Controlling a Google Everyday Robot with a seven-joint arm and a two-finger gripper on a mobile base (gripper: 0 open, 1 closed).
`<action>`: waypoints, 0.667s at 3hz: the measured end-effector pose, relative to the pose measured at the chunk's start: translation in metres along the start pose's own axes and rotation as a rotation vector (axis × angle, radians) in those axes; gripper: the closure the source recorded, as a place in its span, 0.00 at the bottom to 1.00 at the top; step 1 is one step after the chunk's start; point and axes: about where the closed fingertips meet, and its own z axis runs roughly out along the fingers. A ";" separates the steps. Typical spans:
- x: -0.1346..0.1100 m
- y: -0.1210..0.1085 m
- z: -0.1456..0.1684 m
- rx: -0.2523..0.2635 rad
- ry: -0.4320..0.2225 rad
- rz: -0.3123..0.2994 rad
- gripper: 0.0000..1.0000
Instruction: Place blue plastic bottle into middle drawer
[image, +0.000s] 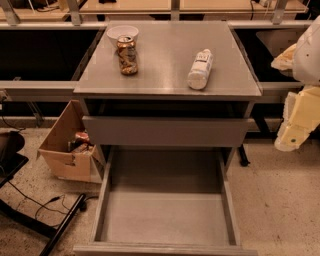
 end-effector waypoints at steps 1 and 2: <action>0.000 0.000 0.000 0.000 0.000 0.000 0.00; -0.007 -0.016 -0.002 0.054 -0.012 -0.031 0.00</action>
Offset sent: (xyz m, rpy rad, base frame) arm 0.0426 0.0048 0.0138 -0.0256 -0.1334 0.0557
